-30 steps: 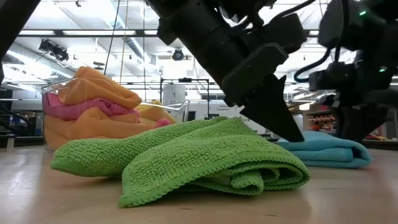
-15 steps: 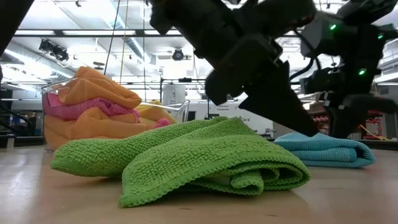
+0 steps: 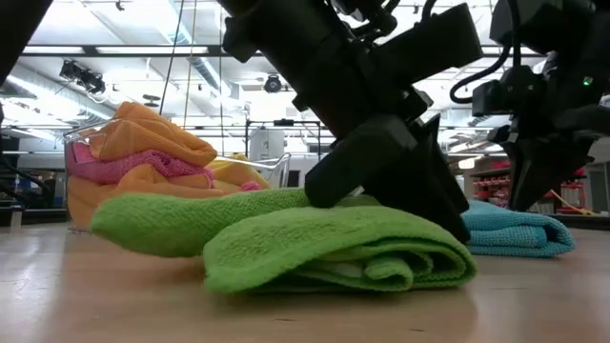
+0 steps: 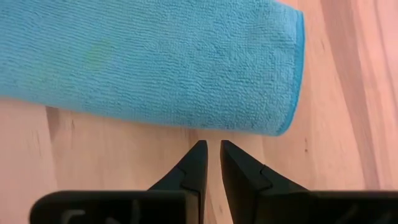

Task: Fold microfiber towels
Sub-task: Fold the blue microfiber towel

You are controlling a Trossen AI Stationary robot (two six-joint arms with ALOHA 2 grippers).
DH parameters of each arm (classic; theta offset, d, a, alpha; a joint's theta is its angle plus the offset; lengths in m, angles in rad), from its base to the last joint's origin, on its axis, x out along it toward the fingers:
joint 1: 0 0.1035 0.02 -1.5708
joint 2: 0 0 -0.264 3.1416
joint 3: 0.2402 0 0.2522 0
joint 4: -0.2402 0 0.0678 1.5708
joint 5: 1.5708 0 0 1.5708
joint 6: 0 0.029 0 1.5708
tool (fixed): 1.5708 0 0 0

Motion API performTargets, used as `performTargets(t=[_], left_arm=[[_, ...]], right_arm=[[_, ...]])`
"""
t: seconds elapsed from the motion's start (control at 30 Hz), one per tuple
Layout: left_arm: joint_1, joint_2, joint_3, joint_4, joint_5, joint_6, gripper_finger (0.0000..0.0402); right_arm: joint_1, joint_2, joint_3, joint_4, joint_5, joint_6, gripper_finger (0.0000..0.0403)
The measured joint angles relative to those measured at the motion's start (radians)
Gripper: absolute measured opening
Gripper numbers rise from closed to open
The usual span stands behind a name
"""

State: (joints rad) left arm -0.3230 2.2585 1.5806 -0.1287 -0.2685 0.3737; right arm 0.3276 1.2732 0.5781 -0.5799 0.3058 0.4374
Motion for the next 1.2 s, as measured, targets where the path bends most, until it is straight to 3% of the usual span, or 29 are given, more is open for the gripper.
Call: performTargets(t=[0.37,0.67,0.8,0.97,1.2], left_arm=[[0.013,0.021,0.001,-0.016,0.002,-0.024,0.0180],[0.028,0.033,0.002,-0.019,0.007,-0.047,0.0167],[0.036,0.035,0.003,-0.046,0.015,-0.055,0.0123],[0.041,0.037,0.022,-0.076,0.014,-0.075,0.0023],[0.049,0.043,0.164,-0.283,0.033,-0.113,0.0015]], right_arm=[[0.050,-0.021,0.004,0.012,0.000,-0.007,0.0053],[0.127,-0.084,0.016,0.057,0.008,-0.022,0.0053],[0.179,-0.104,0.016,0.123,0.007,-0.080,0.0053],[0.237,-0.099,-0.001,0.278,0.008,-0.185,0.0053],[0.246,-0.014,-0.051,0.431,0.026,-0.189,0.0053]])
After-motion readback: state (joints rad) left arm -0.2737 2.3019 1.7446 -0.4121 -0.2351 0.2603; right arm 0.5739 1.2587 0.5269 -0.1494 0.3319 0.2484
